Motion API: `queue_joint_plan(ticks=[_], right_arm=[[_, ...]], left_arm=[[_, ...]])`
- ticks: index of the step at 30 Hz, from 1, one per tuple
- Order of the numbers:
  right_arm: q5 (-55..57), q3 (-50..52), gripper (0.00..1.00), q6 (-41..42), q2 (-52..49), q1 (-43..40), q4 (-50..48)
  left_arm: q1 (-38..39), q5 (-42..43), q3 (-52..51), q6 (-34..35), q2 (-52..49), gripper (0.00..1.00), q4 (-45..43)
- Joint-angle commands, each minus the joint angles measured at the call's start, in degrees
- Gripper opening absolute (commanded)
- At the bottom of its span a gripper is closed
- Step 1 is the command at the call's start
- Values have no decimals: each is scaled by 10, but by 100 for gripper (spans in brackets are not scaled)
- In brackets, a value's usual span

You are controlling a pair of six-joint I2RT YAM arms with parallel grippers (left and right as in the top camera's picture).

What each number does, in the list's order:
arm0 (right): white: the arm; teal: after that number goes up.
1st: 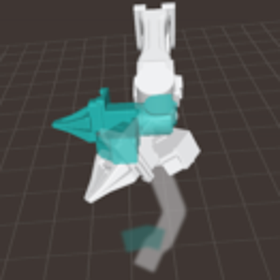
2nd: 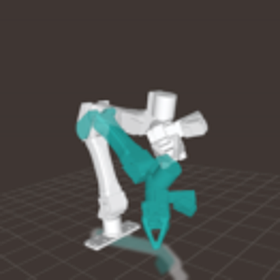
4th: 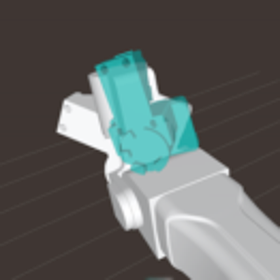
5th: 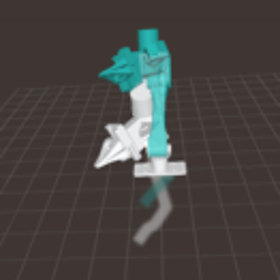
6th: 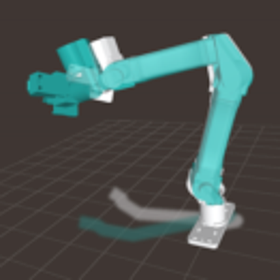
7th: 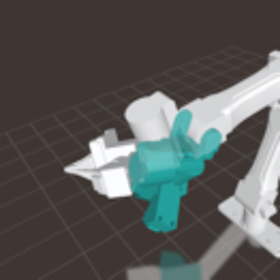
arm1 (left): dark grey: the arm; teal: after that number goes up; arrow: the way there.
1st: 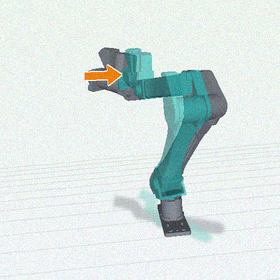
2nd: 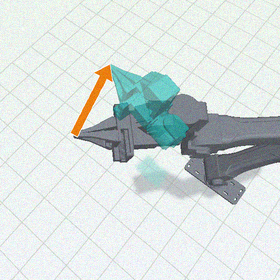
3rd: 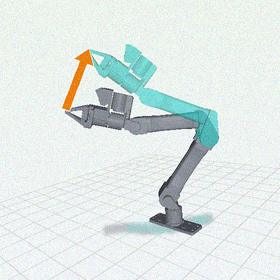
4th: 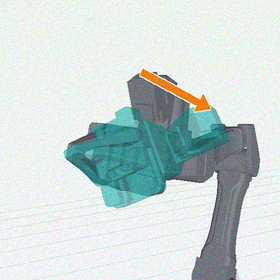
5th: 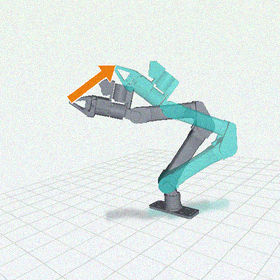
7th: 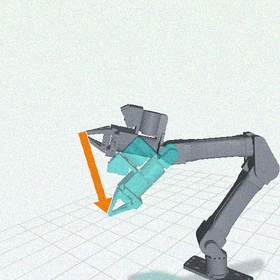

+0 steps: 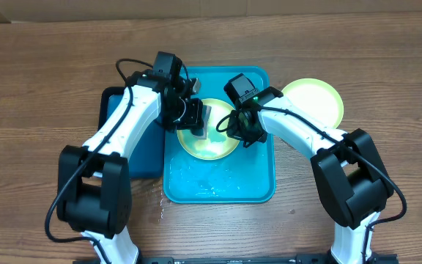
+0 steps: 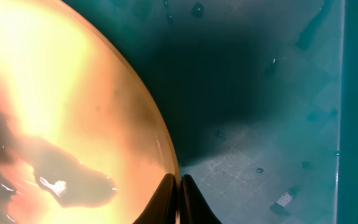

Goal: Clean dirty plates on tray and stack at the side
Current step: 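Scrub the plate's left side with the sponge, left gripper, then carry the sponge left and drop it into the black tray, left gripper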

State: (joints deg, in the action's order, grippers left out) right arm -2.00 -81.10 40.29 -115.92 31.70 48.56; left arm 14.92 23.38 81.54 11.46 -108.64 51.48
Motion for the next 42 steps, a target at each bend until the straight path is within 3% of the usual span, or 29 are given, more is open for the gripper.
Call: queue_joint_plan(ticks=[1,16,25,32,38,42], right_arm=[[-5,2,4,0,0,5,-2],[-5,2,4,0,0,5,-2],[-5,2,4,0,0,5,-2],[-4,2,4,0,0,5,-1],[-4,2,4,0,0,5,-1],[-4,2,4,0,0,5,-1]], left_arm=[[13,-75,-3,6,0,4,1],[27,-137,-36,56,-94,4,-64],[24,62,-26,14,-108,4,-54],[2,197,36,-42,-83,4,3],[-24,183,88,-66,-16,4,58],[-48,96,92,-60,41,4,84]])
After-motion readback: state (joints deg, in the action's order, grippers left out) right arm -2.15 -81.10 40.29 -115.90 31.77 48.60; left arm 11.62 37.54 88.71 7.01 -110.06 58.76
